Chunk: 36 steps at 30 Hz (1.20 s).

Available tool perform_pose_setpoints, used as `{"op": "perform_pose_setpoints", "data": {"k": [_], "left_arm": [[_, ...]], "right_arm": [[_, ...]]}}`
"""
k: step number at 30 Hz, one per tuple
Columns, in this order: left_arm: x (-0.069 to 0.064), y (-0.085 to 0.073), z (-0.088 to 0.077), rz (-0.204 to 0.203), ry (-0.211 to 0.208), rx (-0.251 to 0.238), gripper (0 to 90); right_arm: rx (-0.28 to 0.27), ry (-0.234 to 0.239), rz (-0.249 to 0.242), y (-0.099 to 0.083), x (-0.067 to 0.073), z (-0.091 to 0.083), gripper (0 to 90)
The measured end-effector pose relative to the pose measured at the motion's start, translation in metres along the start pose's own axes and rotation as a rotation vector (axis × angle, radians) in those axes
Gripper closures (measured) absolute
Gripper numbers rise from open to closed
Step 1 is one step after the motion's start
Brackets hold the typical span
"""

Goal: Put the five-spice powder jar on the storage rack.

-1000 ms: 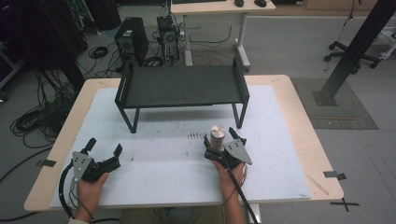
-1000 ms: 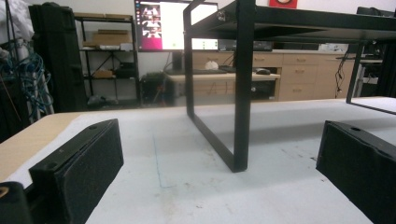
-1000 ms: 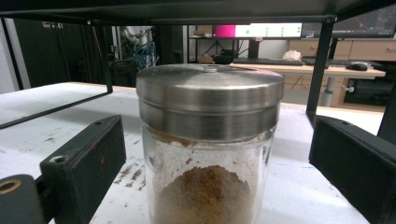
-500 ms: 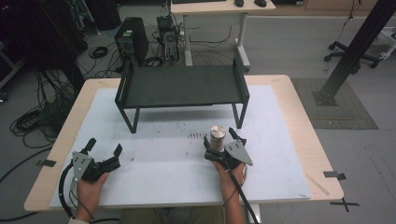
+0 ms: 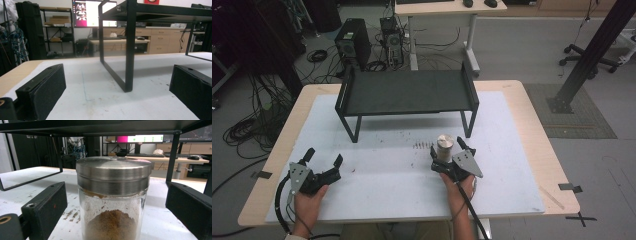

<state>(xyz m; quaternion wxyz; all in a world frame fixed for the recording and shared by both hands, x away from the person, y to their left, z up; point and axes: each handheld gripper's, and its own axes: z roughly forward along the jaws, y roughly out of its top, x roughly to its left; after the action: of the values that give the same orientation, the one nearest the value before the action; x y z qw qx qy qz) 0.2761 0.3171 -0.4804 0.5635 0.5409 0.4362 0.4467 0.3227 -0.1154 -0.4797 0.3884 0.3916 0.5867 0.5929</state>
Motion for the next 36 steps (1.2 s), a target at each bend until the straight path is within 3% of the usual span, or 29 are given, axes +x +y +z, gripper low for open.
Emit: {"op": "perform_pose_setpoints", "data": {"k": [36], "left_arm": [[0.0001,0.0000,0.0001,-0.003,0.000,0.000,0.8]], "right_arm": [[0.001,0.007,0.001,0.0000,-0.0001,-0.0005,4.1]]}}
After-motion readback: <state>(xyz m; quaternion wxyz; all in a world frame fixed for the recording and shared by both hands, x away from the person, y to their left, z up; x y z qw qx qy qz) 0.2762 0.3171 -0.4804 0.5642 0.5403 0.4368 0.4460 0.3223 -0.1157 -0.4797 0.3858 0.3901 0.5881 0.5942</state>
